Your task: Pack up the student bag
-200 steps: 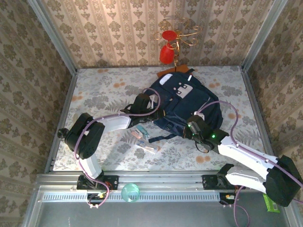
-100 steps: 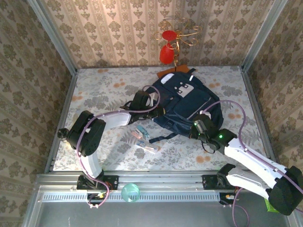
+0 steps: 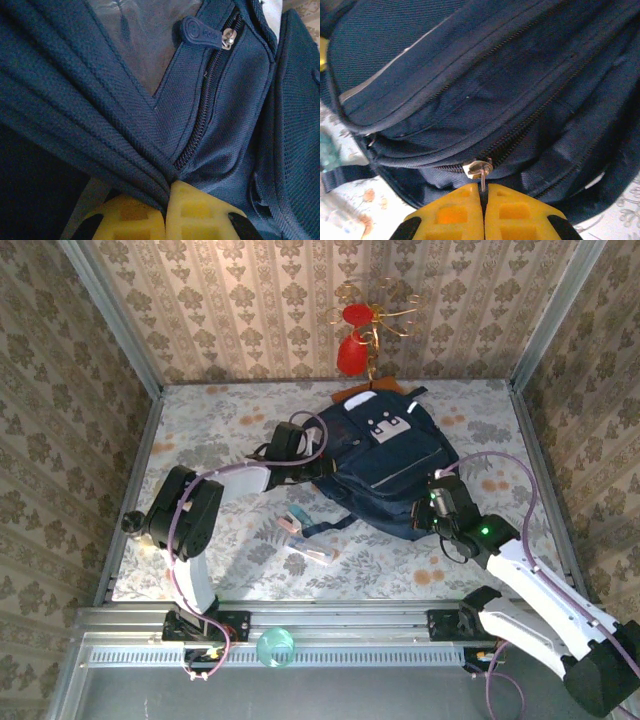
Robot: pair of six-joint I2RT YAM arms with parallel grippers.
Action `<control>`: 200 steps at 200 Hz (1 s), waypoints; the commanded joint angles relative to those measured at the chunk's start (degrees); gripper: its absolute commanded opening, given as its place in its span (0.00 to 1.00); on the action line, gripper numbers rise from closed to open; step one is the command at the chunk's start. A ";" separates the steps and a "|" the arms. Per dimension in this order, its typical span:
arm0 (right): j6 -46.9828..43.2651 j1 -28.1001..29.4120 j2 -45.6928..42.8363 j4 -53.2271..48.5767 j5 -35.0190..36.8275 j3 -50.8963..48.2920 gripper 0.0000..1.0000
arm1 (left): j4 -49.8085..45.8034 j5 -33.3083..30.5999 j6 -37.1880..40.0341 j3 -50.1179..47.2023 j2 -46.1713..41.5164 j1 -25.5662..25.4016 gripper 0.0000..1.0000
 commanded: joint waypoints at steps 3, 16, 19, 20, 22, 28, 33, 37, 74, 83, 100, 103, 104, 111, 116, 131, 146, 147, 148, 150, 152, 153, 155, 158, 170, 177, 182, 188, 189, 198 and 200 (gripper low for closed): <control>-3.68 0.81 -0.27 0.87 -1.20 3.29 0.00 | -2.16 -7.94 3.15 0.86 0.92 2.84 0.00; -4.01 0.86 0.21 1.65 -2.10 3.05 0.00 | -1.98 -7.20 2.94 0.53 0.87 2.78 0.00; -4.07 0.86 0.40 1.71 -2.20 2.97 0.00 | -1.97 -7.05 2.89 0.58 0.78 2.78 0.00; -4.08 0.86 0.44 1.74 -2.22 2.96 0.00 | -1.99 -7.02 2.89 0.50 0.78 2.78 0.00; -4.08 0.86 0.52 1.82 -2.29 2.89 0.00 | -1.95 -6.93 2.82 0.45 0.77 2.74 0.01; -4.32 0.86 0.74 2.00 -2.61 2.63 0.00 | -1.77 -6.67 2.64 0.33 0.71 2.78 0.05; -4.49 0.81 1.04 2.11 -2.94 2.57 0.00 | -1.65 -6.49 2.64 0.26 0.68 2.79 0.10; -4.74 0.85 1.24 2.11 -3.37 2.58 0.00 | -1.65 -6.27 2.66 0.24 0.68 2.70 0.14; -6.41 0.86 1.69 4.85 -12.63 2.98 0.00 | -4.68 -8.14 6.46 0.31 -2.55 2.70 0.48; -7.04 0.86 1.53 4.65 -13.50 3.49 0.00 | -5.20 -9.76 8.49 -0.42 -4.67 2.61 0.53; -8.59 0.85 1.45 4.08 -15.02 4.50 0.00 | -5.70 -14.56 14.41 -2.66 -9.68 1.27 0.60; -8.90 0.86 1.46 4.00 -15.26 4.79 0.00 | -5.68 -15.61 15.67 -3.12 -10.70 1.00 0.61; -8.99 0.86 1.46 3.93 -15.34 4.84 0.00 | -5.60 -15.91 16.13 -3.29 -11.03 0.84 0.61; -9.47 0.86 1.63 3.86 -15.89 5.34 0.00 | -5.03 -18.24 19.53 -4.49 -13.18 -0.21 0.63; -9.81 0.86 1.72 3.87 -16.74 5.66 0.00 | -4.51 -19.75 21.53 -5.30 -14.77 -0.99 0.64; -10.48 0.79 2.22 4.27 -19.28 6.75 0.00 | -1.05 -21.38 30.32 -8.33 -18.75 -3.72 0.65; -10.91 0.77 3.09 4.78 -22.23 7.86 0.00 | 6.39 -20.40 41.29 -12.89 -22.23 -7.90 0.65; -10.88 0.77 3.15 4.81 -22.30 7.95 0.00 | 6.94 -20.29 42.13 -13.23 -22.42 -8.23 0.65; -10.95 0.77 3.23 4.78 -22.50 8.05 0.00 | 7.44 -20.10 42.90 -13.62 -22.69 -8.48 0.65; -10.94 0.77 3.42 4.82 -22.88 8.18 0.00 | 8.49 -19.69 44.49 -14.10 -23.04 -8.97 0.65; -11.05 0.77 3.51 4.83 -23.24 8.37 0.00 | 9.48 -19.26 46.12 -14.80 -23.42 -9.65 0.65; -11.04 0.77 3.62 4.88 -23.41 8.43 0.00 | 9.89 -19.02 46.91 -15.10 -23.63 -9.98 0.65; -11.11 0.77 3.78 4.91 -23.77 8.58 0.00 | 10.71 -18.52 48.50 -15.66 -23.94 -10.51 0.65; -11.25 0.77 3.93 4.91 -24.26 8.84 0.00 | 11.86 -17.66 50.42 -16.48 -24.33 -11.18 0.65; -11.24 0.66 4.60 5.16 -25.95 9.64 0.00 | 13.34 -13.47 57.52 -17.94 -25.37 -13.91 0.65; -11.25 0.62 4.94 5.48 -26.86 9.98 0.00 | 12.35 -10.29 60.80 -17.74 -25.30 -14.89 0.65; -11.27 0.60 5.10 5.81 -27.56 10.30 0.00 | 11.57 -8.59 62.64 -17.37 -25.02 -15.60 0.65; -11.05 0.51 5.21 6.14 -28.37 10.57 0.00 | 10.48 -7.54 64.78 -16.81 -24.48 -16.48 0.64; -11.04 0.51 5.27 6.19 -28.49 10.63 0.00 | 10.22 -7.44 65.08 -16.63 -24.33 -16.65 0.64; -10.75 0.42 5.45 6.87 -29.71 10.90 0.00 | 8.32 -7.34 68.31 -15.32 -23.14 -17.88 0.64; -10.69 0.42 5.49 6.97 -29.95 10.94 0.00 | 7.90 -7.41 68.86 -15.04 -22.94 -18.16 0.64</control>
